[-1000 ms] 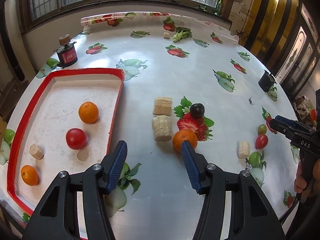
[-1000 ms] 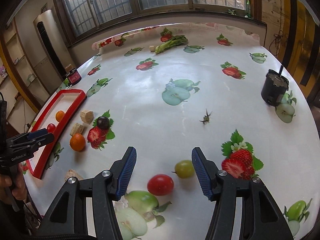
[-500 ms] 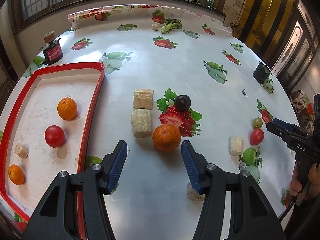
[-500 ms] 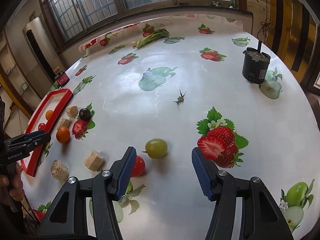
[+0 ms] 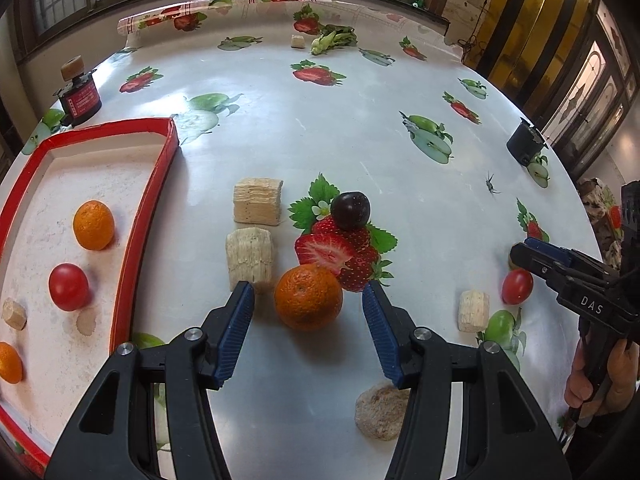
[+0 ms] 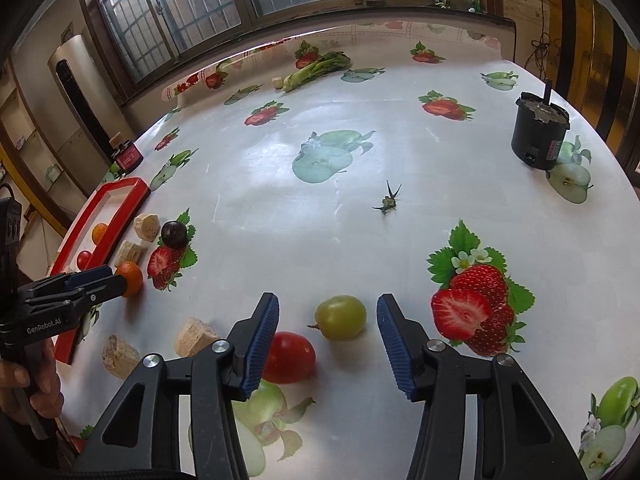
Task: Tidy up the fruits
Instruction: 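Move both tools back toward the remaining fruits, then grasp an orange with the left gripper while the right gripper grasps the green grape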
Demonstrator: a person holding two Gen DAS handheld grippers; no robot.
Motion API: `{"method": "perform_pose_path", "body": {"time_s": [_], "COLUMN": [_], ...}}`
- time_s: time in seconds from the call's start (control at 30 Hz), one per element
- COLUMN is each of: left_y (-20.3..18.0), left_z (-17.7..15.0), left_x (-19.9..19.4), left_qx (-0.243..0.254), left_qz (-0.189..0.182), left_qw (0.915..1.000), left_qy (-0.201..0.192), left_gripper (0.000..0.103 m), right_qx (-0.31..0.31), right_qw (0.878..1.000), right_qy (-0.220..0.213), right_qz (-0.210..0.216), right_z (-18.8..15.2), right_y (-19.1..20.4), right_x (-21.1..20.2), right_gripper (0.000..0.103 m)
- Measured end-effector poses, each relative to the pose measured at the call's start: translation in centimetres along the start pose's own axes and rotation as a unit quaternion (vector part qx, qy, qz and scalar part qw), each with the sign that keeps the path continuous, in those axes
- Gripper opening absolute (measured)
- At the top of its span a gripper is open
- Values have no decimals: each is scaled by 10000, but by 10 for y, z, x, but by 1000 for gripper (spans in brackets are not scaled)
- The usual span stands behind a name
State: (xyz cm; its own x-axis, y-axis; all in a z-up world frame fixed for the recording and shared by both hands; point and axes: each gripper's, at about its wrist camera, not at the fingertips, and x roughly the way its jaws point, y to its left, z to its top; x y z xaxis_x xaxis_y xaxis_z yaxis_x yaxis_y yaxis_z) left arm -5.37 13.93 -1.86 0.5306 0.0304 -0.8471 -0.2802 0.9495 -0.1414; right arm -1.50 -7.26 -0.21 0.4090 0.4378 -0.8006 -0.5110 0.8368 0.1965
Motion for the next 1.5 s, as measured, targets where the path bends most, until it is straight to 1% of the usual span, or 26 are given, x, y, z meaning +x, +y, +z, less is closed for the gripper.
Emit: {"method": "perform_pose_path", "body": {"time_s": [0.07,0.13,0.17,0.2,0.23,0.27,0.33,0.37,0.53,0.77,1.1,1.5], "left_y": [-1,-1,-2,-3,-5,-5,-3,-3,0,8,28,60], "left_z": [2,1,1,0,0,0,0,-1,-4,-5,-6,-12], "left_x": [8,17,18,18,18,18,16,14,1,-20,-43,-61], "left_qx": [20,17,48,101,169,190,168,176,139,95,-17,-261], "left_qz": [52,54,99,128,182,101,-50,-69,-162,-113,108,322], "left_qw": [10000,9999,9999,9999,9997,9998,9998,9998,9997,9993,9982,9964], "left_qy": [48,117,32,8,-35,-11,-2,-25,-142,-344,-589,-744], "left_gripper": [55,54,53,44,39,33,33,33,33,33,33,33], "right_qx": [14,33,55,61,48,36,9,7,-50,-173,-505,-992], "right_qw": [9999,9999,9999,9999,9999,9999,9999,9999,10000,9996,9973,9905], "right_qy": [110,114,114,98,85,74,62,81,-25,-205,-298,-282], "right_qz": [-15,-44,-21,-28,-62,-82,-132,-111,-80,12,449,907], "right_z": [1,2,2,3,3,4,4,3,-1,5,16,27], "right_y": [1,1,0,0,0,0,0,-1,1,15,60,121], "right_x": [9,14,15,16,16,17,16,16,7,-8,-14,-10], "right_gripper": [48,46,44,38,35,33,25,25,25,24,24,24]}}
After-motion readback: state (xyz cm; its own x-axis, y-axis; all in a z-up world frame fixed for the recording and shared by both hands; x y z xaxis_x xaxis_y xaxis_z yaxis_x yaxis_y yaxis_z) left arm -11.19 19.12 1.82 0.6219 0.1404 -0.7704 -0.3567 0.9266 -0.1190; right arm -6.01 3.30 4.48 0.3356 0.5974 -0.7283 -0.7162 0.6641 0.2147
